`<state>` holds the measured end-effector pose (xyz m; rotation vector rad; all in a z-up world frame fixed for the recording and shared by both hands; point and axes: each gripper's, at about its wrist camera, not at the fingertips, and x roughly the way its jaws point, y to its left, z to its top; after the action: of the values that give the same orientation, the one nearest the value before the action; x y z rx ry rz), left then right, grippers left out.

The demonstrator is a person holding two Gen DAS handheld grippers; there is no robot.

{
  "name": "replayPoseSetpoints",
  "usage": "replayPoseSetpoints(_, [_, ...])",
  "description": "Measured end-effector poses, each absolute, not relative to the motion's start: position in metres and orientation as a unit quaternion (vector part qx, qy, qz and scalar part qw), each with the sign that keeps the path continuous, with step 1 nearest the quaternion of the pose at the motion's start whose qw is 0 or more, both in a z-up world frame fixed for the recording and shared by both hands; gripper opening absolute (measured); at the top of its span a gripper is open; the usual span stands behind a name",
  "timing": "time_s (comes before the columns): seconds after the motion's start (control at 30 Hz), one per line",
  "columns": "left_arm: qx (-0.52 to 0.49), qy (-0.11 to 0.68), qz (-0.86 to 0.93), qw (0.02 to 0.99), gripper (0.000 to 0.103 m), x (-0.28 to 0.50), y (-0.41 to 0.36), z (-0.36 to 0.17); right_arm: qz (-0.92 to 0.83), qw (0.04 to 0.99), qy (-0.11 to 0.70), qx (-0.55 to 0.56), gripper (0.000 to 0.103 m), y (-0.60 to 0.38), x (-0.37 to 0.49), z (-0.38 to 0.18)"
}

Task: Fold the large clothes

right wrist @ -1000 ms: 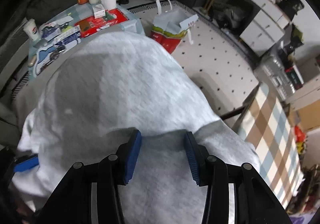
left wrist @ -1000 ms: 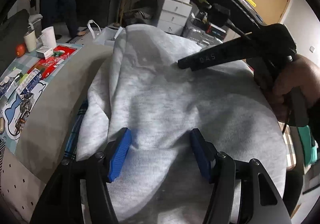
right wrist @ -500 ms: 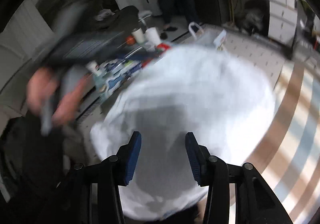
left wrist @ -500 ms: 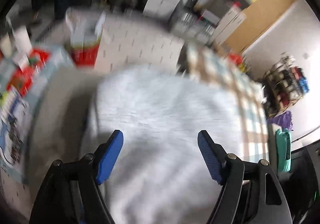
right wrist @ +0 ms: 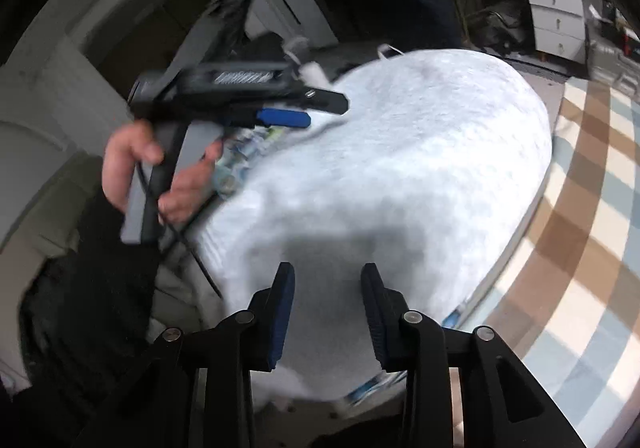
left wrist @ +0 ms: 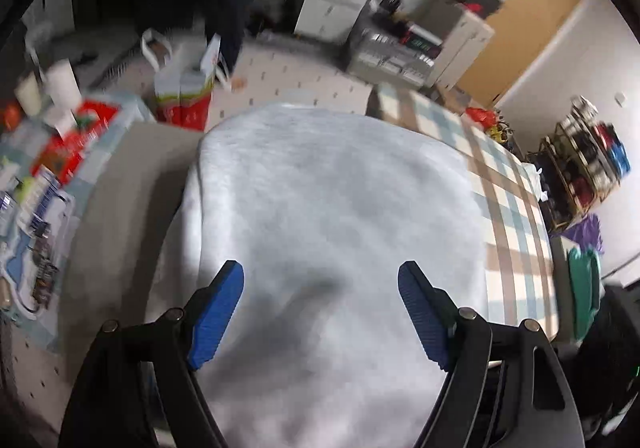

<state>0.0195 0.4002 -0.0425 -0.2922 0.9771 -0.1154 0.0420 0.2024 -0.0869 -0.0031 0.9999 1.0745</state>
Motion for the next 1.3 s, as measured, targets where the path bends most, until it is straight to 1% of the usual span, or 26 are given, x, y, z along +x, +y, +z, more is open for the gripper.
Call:
replayPoseSetpoints(0.1, [-0.138,0.472,-0.072,0.868,0.076,-0.011,0.388,-0.057,0.506,0.738,0.447,-0.017,0.035,0.201,0.024,-0.091])
replayPoseSetpoints(0.17, [-0.129,0.495,-0.045,0.858,0.076,-0.014,0.383,-0.083,0.497,0.751,0.435,-0.018,0.035,0.201,0.022,-0.096])
replayPoseSetpoints(0.2, [-0.130,0.505,-0.030,0.853,0.076,-0.011,0.383,-0.100,0.482,0.756,0.444,-0.016,0.035,0.205,0.026,-0.100])
replayPoseSetpoints(0.27, [-0.132,0.485,-0.011,0.864,0.078,-0.011,0.383,-0.115,0.459,0.760,0.461,-0.016,0.034,0.211,0.033,-0.109])
replayPoseSetpoints(0.37, [-0.131,0.464,0.014,0.876,0.078,-0.015,0.380,-0.108,0.459,0.769,0.446,0.005,0.035,0.209,0.033,-0.115])
replayPoseSetpoints(0.4, [-0.126,0.450,0.031,0.884,0.078,-0.022,0.377,-0.103,0.453,0.775,0.441,0.004,0.037,0.206,0.029,-0.113])
replayPoseSetpoints(0.43, [-0.120,0.438,0.049,0.889,0.078,-0.030,0.374,-0.099,0.445,0.780,0.439,0.003,0.043,0.200,0.024,-0.111])
replayPoseSetpoints(0.47, [-0.111,0.426,0.066,0.896,0.078,-0.038,0.368,-0.094,0.436,0.787,0.437,0.004,0.052,0.192,0.020,-0.110])
replayPoseSetpoints(0.53, [-0.098,0.382,0.081,0.915,0.078,-0.068,0.353,-0.080,0.429,0.807,0.405,0.016,0.052,0.166,0.007,-0.105])
replayPoseSetpoints(0.6, [-0.081,0.350,0.094,0.929,0.078,-0.096,0.337,-0.070,0.416,0.840,0.349,0.020,0.060,0.141,-0.012,-0.091])
replayPoseSetpoints(0.63, [-0.072,0.331,0.100,0.936,0.078,-0.113,0.328,-0.063,0.405,0.857,0.318,0.022,0.071,0.128,-0.024,-0.083])
replayPoseSetpoints(0.67, [-0.066,0.314,0.108,0.941,0.078,-0.127,0.319,-0.058,0.400,0.867,0.295,0.026,0.078,0.122,-0.032,-0.077])
replayPoseSetpoints(0.73, [-0.061,0.290,0.120,0.948,0.079,-0.144,0.305,-0.049,0.388,0.890,0.235,0.041,0.084,0.103,-0.052,-0.063])
replayPoseSetpoints(0.77, [-0.061,0.279,0.126,0.950,0.079,-0.155,0.299,-0.046,0.382,0.899,0.210,0.043,0.085,0.099,-0.061,-0.057])
replayPoseSetpoints(0.8, [-0.064,0.264,0.131,0.954,0.082,-0.168,0.293,-0.042,0.376,0.907,0.183,0.042,0.085,0.095,-0.072,-0.050])
replayPoseSetpoints(0.83, [-0.066,0.250,0.136,0.956,0.085,-0.179,0.287,-0.038,0.370,0.914,0.160,0.038,0.089,0.091,-0.082,-0.044])
replayPoseSetpoints(0.9, [-0.070,0.232,0.149,0.959,0.085,-0.186,0.286,-0.035,0.352,0.929,0.113,0.030,0.094,0.085,-0.094,-0.038])
replayPoseSetpoints(0.93, [-0.071,0.219,0.158,0.960,0.086,-0.190,0.283,-0.032,0.346,0.933,0.090,0.031,0.100,0.080,-0.104,-0.034])
replayPoseSetpoints(0.97, [-0.071,0.212,0.163,0.961,0.086,-0.194,0.281,-0.031,0.344,0.936,0.064,0.033,0.103,0.076,-0.113,-0.031])
replayPoseSetpoints(1.0, [-0.068,0.205,0.168,0.962,0.088,-0.195,0.279,-0.031,0.343,0.938,0.036,0.033,0.103,0.072,-0.126,-0.029])
replayPoseSetpoints(1.03, [-0.063,0.201,0.178,0.961,0.097,-0.190,0.278,-0.034,0.343,0.939,0.020,0.030,0.103,0.070,-0.132,-0.028])
replayPoseSetpoints(1.07, [-0.058,0.199,0.192,0.959,0.103,-0.189,0.277,-0.038,0.343,0.939,0.009,0.026,0.103,0.068,-0.140,-0.026])
replayPoseSetpoints(1.17, [-0.056,0.174,0.219,0.958,0.102,-0.197,0.273,-0.043,0.336,0.942,-0.007,0.018,0.103,0.066,-0.149,-0.023])
replayPoseSetpoints(1.3, [-0.052,0.172,0.216,0.960,0.102,-0.201,0.269,-0.048,0.376,0.925,0.007,0.045,0.103,0.064,-0.148,-0.024])
